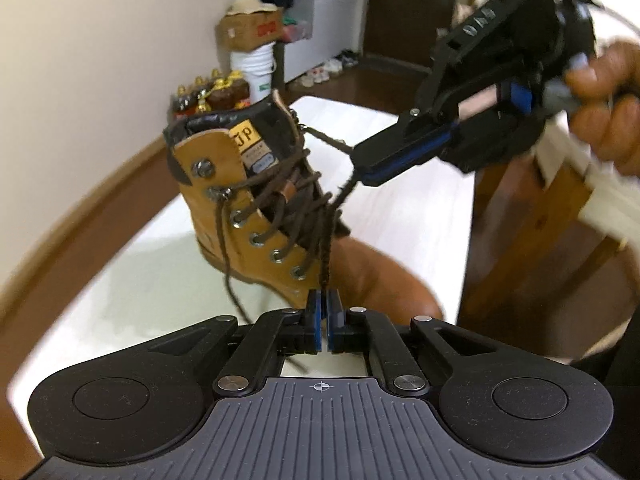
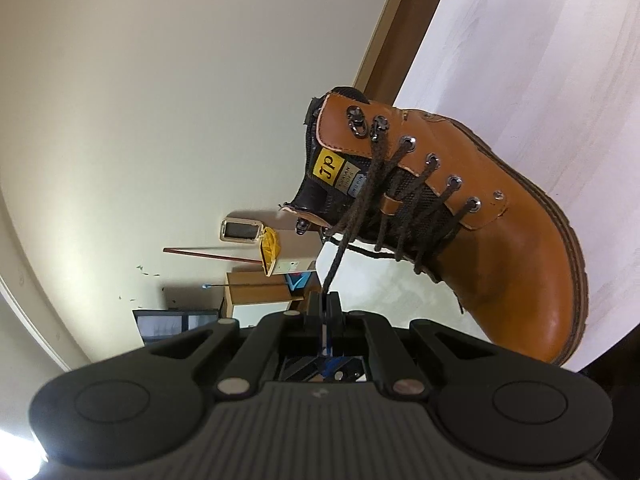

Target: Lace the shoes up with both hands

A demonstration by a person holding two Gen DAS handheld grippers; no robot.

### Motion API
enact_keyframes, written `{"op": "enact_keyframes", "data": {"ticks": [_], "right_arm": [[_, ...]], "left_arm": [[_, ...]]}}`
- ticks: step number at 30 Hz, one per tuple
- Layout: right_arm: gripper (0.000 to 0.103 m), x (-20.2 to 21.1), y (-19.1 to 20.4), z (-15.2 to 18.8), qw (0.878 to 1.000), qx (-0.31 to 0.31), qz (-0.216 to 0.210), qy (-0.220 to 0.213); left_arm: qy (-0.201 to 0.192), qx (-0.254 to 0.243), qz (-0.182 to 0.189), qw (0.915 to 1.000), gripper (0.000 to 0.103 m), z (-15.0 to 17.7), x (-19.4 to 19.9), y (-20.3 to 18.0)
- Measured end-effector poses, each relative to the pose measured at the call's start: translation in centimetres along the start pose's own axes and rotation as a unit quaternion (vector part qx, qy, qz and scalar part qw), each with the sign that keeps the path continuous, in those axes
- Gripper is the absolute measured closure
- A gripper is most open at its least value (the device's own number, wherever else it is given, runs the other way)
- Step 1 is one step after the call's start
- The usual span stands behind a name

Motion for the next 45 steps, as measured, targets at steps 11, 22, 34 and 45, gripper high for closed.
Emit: {"op": "enact_keyframes", "data": {"ticks": [11, 22, 34, 45], "right_arm": [[0.087, -2.6, 9.5, 3.8, 0.808, 0.565, 0.114, 0.121], [0.086, -7.5, 9.1, 7.6, 0.573, 0.78, 0.095, 0.231], [0.1, -4.7, 9.2, 2.7, 0.734, 0.637, 0.182, 0.153], [0.099, -7.4, 9.5, -0.5, 0.78, 0.573, 0.235, 0.089]], "left_arm": [[0.008, -0.163, -0.041, 0.9858, 0.101, -0.1, 1.4, 0.3], [0.014, -0.183, -0.047, 0.9819, 0.101, -0.2, 1.1, -0.1], [0.004, -0.006, -0.068, 0.9976, 0.094, -3.0, 0.5, 3.6], [-0.012, -0.011, -0.056, 0.9983, 0.091, -5.9, -0.4, 5.0]]}}
Point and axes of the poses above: each gripper's, at about its wrist camera, not at the fingertips, and x roughly against the way its jaws point, y to its left, z to its underside, the point moved 9 cm from there along -x, roughly the way its jaws point, and after that the axes turned 11 degrees about x, right-handed, at the moved point
